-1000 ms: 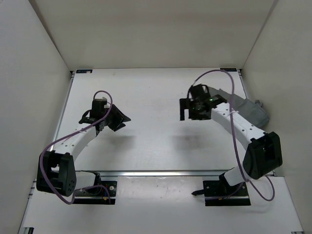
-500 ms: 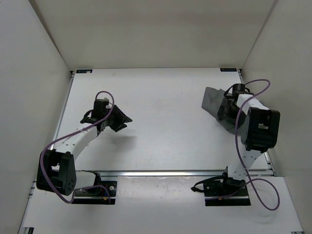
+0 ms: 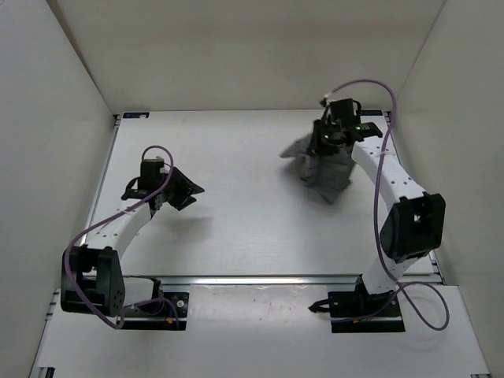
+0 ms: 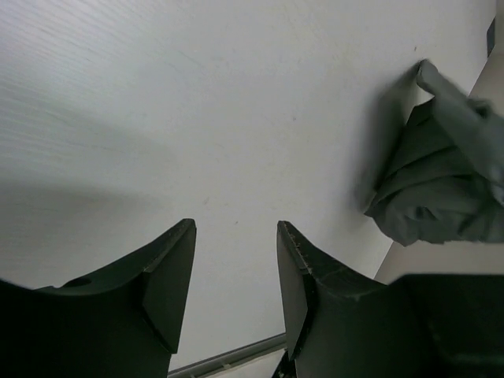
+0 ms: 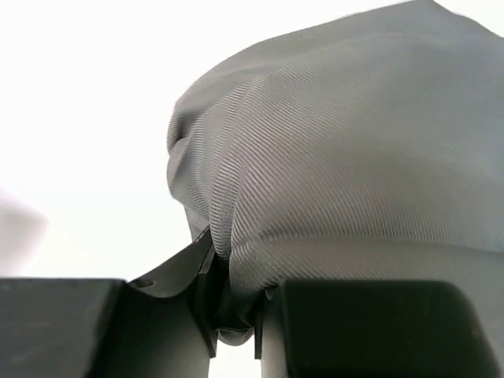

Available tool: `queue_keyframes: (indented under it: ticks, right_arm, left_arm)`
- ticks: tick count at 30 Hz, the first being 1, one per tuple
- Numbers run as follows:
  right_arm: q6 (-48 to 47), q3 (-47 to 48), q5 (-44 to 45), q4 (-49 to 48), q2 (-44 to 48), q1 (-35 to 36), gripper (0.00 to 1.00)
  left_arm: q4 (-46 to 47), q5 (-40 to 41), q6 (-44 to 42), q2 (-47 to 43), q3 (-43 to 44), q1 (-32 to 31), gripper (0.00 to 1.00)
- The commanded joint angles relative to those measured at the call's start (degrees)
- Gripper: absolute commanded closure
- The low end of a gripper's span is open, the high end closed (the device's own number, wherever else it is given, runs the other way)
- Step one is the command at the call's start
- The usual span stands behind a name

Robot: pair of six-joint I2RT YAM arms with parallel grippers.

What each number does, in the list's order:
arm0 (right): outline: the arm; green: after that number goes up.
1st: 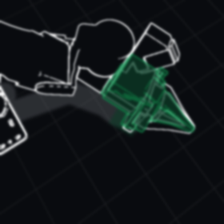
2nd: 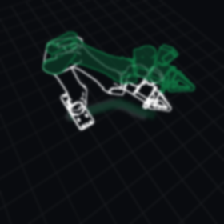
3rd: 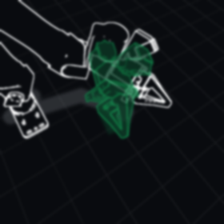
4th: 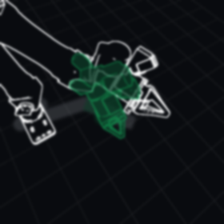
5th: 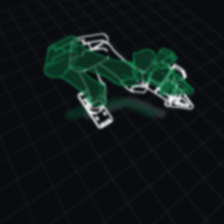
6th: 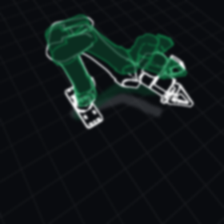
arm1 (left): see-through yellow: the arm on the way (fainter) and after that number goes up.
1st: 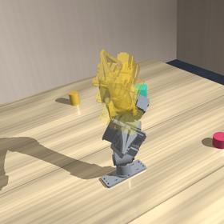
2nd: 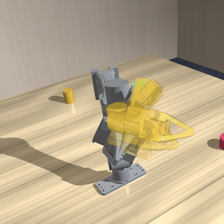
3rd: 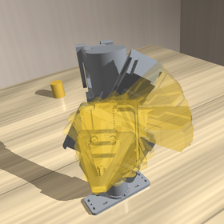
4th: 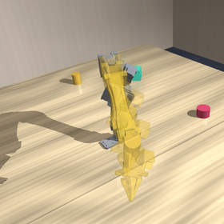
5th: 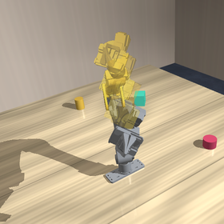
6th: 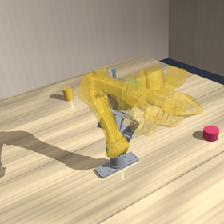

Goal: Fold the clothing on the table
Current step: Move the skirt to the center of the board

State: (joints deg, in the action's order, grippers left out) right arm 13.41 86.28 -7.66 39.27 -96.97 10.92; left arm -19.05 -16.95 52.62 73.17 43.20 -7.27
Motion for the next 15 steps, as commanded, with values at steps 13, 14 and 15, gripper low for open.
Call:
queue_keyframes:
  ticks: [13, 14, 15]
  right_arm:
    - [10.59, -37.83, -15.92, -4.22, 29.89, -4.05, 0.25]
    - [9.71, -39.77, -11.54, -2.46, 31.21, -4.24, 0.15]
    - [9.62, -39.61, -5.76, -0.09, 32.27, -4.67, 0.14]
  left_arm:
    - [-7.14, 1.31, -7.09, -4.53, 10.68, 2.79, 0.39]
    - [-7.23, 1.57, -7.44, -3.48, 10.59, 1.57, 0.39]
    - [-7.58, 2.27, -8.31, -1.55, 10.33, -1.58, 0.40]
